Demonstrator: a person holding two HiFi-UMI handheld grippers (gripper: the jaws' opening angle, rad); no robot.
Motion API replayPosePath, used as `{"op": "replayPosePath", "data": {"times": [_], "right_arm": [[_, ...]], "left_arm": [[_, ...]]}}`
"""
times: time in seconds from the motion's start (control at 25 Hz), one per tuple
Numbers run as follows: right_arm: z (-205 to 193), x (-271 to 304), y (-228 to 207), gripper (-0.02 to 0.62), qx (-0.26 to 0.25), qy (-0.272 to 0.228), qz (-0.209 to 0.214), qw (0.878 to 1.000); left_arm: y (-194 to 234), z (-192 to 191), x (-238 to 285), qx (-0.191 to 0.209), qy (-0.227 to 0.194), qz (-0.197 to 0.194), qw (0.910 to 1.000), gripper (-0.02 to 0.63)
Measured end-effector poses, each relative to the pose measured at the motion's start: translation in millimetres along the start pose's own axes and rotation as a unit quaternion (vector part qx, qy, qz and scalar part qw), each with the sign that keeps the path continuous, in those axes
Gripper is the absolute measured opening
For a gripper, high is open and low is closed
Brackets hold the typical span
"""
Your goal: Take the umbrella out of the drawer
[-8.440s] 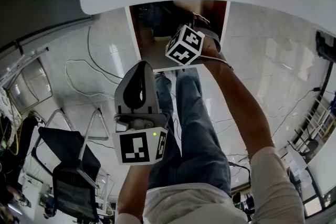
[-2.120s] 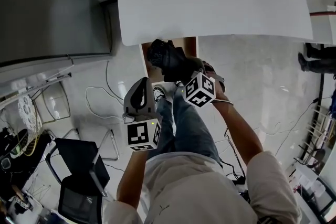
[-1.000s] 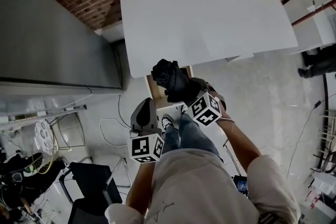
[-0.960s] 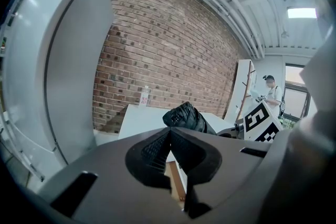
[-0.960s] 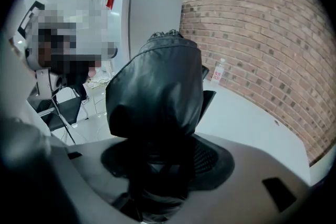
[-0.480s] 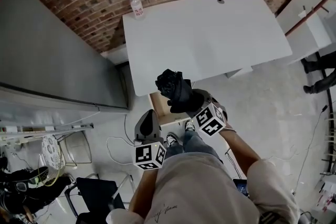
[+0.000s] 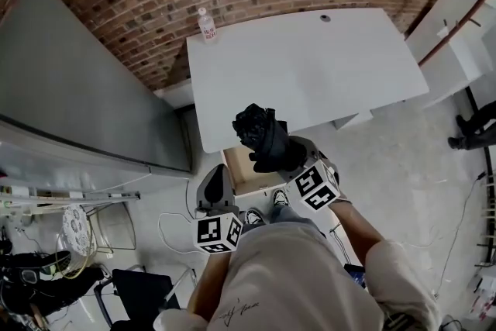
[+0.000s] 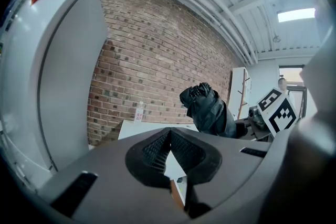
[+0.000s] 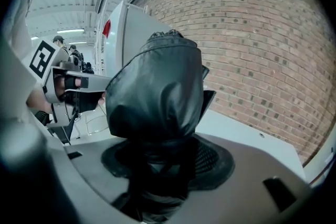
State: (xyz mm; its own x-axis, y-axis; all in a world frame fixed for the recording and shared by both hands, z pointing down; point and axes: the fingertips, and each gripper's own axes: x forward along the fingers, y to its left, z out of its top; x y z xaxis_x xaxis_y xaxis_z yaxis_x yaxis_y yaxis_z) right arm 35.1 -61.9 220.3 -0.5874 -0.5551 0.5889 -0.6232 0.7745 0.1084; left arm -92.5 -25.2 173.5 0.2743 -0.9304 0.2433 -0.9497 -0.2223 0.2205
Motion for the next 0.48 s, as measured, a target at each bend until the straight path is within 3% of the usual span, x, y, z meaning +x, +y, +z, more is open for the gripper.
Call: {"op": "replayPosePath", "data": {"times": [0.48], "right_arm": [[39.1, -34.9, -20.5, 0.25, 0.023, -0.061, -0.032, 0.997]], "left_arm": [[-4.8, 36.5, 0.5, 0.004, -0.039, -0.01, 0.9992, 0.015]]}}
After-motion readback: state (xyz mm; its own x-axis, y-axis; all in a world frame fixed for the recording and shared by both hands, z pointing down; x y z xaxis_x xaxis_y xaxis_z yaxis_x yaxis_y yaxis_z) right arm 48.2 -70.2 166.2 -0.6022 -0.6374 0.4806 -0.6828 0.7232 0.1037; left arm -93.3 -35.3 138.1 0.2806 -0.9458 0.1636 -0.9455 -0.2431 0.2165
